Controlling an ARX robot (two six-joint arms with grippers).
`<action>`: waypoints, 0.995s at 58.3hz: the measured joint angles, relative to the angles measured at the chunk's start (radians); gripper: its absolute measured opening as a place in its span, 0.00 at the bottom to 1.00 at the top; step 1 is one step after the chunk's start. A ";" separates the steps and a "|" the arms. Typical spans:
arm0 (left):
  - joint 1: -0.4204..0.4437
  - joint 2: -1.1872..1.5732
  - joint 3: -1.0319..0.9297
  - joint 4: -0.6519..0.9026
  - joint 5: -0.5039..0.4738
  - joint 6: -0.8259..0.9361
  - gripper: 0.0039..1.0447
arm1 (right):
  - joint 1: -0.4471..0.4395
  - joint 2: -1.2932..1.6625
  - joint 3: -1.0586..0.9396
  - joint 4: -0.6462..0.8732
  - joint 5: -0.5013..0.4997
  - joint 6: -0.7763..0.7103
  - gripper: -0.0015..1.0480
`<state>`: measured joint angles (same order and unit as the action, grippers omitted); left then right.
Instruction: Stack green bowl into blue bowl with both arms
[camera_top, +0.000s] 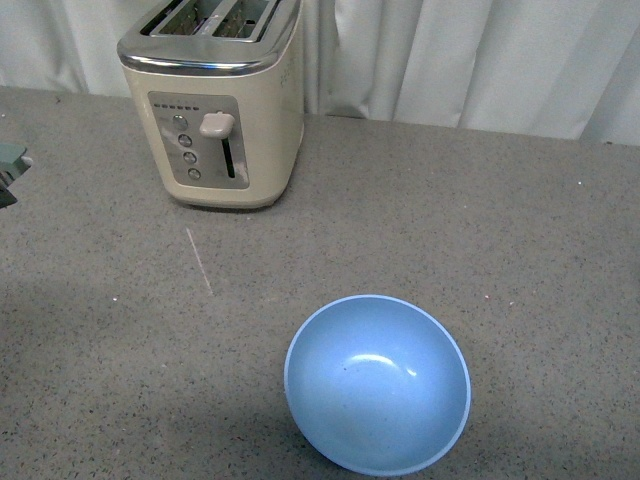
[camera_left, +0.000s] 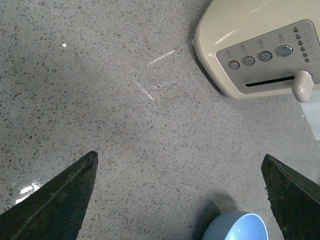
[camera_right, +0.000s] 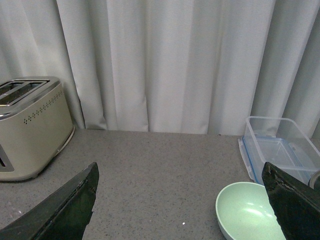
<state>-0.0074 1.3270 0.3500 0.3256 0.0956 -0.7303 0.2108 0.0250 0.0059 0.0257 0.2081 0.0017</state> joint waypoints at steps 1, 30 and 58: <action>0.001 0.022 -0.032 0.100 -0.032 0.047 0.90 | 0.000 0.000 0.000 0.000 0.000 0.000 0.91; 0.005 -0.481 -0.321 0.469 -0.095 0.708 0.04 | 0.000 0.002 0.000 -0.001 0.000 -0.001 0.91; 0.005 -1.319 -0.331 -0.323 -0.096 0.722 0.04 | 0.000 0.000 0.000 -0.001 0.000 -0.001 0.91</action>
<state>-0.0021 0.0082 0.0189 0.0025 -0.0002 -0.0086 0.2108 0.0254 0.0059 0.0246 0.2077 0.0010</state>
